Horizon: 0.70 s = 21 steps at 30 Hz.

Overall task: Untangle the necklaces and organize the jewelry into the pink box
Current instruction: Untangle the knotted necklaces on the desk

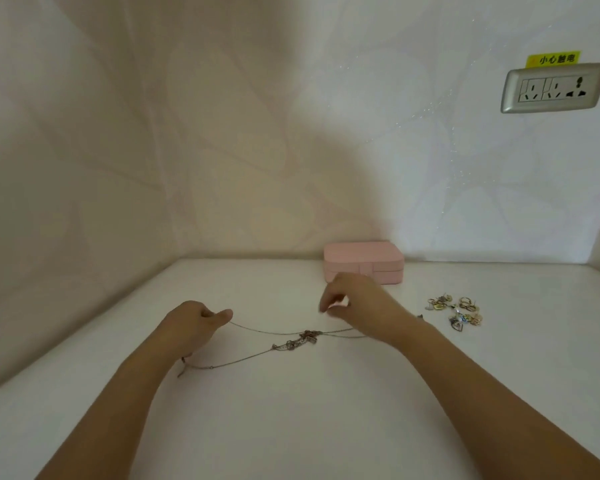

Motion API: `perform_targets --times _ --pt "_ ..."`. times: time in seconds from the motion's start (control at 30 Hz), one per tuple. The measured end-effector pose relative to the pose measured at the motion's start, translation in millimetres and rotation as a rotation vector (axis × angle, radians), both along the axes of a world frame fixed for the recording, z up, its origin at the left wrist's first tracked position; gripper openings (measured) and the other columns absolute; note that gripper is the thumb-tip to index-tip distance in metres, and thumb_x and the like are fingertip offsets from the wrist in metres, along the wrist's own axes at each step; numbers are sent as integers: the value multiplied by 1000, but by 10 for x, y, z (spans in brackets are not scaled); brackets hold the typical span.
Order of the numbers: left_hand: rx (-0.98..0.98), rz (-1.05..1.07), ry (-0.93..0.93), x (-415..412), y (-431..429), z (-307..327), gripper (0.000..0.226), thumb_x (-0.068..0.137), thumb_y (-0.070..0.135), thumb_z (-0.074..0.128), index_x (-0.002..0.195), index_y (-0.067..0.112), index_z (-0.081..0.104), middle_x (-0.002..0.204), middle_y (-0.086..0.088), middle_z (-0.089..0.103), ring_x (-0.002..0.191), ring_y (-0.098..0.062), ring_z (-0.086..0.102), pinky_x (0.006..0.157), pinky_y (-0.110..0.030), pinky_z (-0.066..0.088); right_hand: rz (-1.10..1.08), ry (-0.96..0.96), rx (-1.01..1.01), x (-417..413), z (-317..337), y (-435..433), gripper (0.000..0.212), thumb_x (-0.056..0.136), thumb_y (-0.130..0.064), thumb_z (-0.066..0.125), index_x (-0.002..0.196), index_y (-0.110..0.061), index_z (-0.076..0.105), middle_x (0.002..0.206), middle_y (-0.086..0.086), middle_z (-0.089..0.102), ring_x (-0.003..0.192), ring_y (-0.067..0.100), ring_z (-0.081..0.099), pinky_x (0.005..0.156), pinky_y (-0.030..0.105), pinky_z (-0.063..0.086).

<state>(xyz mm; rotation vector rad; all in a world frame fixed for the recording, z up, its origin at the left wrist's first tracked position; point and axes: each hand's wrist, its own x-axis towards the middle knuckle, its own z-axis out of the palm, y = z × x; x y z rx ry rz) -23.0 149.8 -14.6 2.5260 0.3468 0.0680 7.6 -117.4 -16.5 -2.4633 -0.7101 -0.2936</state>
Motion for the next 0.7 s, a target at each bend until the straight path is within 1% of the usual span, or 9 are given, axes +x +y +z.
perform_targets --times 0.07,0.17,0.2,0.27,0.33,0.43,0.5,0.57,0.7 --pt "31 50 -103 51 -5 -66 31 92 42 55 80 14 54 73 -2 55 61 -17 50 60 -26 38 191 54 -86 -32 -78 161 17 83 -4 64 89 -16 74 89 -3 65 81 6 57 69 11 38" --pt "82 74 -286 59 -82 -142 31 88 29 63 114 12 56 115 -8 55 104 -23 54 85 -30 43 215 64 -163 -1 -164 256 16 85 -12 63 96 -18 75 96 0 64 89 10 59 78 21 45" --pt "69 29 -356 48 -144 -141 30 87 24 65 114 14 56 116 -7 53 105 -22 53 85 -27 43 193 72 -158 12 -157 249 16 85 -14 64 96 -18 75 95 -2 63 90 11 59 80 23 47" --pt "-9 -145 -430 -5 -310 -114 18 84 16 68 97 24 59 106 1 58 91 -12 55 74 -11 40 155 87 -154 27 -128 227 15 84 -15 64 96 -15 74 87 -10 59 88 11 60 80 24 48" --pt "-80 -344 -349 -35 -477 -149 20 80 17 73 86 32 60 97 9 62 87 -5 57 70 -7 41 129 75 -183 33 -119 224 13 85 -15 63 94 -12 72 80 -15 52 84 10 57 78 24 47" --pt "-25 -522 -164 -73 -665 -270 28 82 27 71 109 28 62 107 12 58 98 -3 52 76 -7 39 92 58 -276 59 -134 235 14 90 -17 57 97 -10 67 84 -9 47 84 11 48 74 24 40" --pt "13 -529 -162 -61 -703 -315 32 85 32 67 116 28 61 113 10 55 102 -4 49 78 -8 34 89 63 -329 80 -159 236 15 94 -19 53 101 -10 63 93 -5 45 86 11 43 73 23 33" --pt "15 -515 -200 -63 -712 -318 27 85 34 67 111 29 63 111 8 55 100 -3 48 75 -5 32 98 91 -318 74 -161 222 10 95 -17 50 98 -13 59 96 -4 44 87 12 43 73 22 30" --pt "-84 -472 -225 -71 -719 -324 34 78 40 74 108 36 58 109 13 52 98 -2 50 74 -6 34 115 204 21 4 -71 190 10 97 -13 47 89 -17 52 87 -7 53 78 8 48 71 21 39"
